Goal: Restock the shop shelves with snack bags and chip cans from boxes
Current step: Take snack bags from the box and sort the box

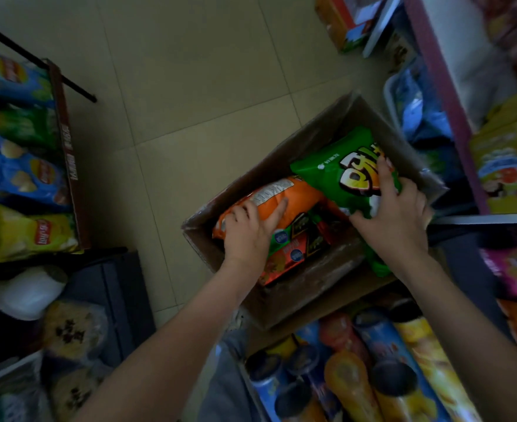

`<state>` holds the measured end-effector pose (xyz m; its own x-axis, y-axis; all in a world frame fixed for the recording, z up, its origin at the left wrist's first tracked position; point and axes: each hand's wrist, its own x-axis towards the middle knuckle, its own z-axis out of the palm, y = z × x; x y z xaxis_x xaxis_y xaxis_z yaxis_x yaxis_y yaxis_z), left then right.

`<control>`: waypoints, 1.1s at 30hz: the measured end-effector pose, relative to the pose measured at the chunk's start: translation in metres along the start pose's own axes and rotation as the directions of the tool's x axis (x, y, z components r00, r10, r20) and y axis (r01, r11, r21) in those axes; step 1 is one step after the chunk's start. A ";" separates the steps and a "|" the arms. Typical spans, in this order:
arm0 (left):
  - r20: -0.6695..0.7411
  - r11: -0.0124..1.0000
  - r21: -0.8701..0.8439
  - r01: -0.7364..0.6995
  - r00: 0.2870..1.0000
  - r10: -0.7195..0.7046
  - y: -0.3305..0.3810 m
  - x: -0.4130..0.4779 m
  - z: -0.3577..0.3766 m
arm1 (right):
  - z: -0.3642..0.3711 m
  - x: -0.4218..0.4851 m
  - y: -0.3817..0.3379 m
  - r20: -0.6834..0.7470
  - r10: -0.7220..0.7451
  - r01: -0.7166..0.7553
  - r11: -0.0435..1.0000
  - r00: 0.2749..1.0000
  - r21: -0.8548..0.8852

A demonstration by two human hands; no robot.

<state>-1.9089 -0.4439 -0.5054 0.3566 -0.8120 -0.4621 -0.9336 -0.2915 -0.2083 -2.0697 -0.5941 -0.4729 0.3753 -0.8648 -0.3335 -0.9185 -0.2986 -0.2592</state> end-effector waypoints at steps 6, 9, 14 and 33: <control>-0.153 0.974 -0.197 0.111 0.978 -0.142 -0.009 -0.090 -0.114 | -0.121 -0.069 -0.001 -0.037 0.094 -0.074 0.930 0.995 0.361; -0.142 0.835 -0.537 0.120 0.963 -0.229 -0.006 -0.139 -0.178 | -0.179 -0.106 0.006 -0.031 0.111 -0.075 0.827 0.993 0.558; -0.129 0.455 -0.891 0.002 0.958 -0.257 0.013 -0.211 -0.283 | -0.283 -0.172 0.011 -0.094 0.054 0.036 0.657 0.994 0.753; -0.525 -0.083 -0.847 -0.525 0.800 0.290 0.040 -0.313 -0.503 | -0.497 -0.387 0.051 -0.313 0.149 0.304 0.079 0.938 0.949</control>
<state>-2.0751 -0.4560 0.0645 -0.0039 -0.9998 0.0219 -0.1391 0.0222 0.9900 -2.3233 -0.4756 0.0933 0.1757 -0.9821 -0.0679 0.1596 0.0965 -0.9825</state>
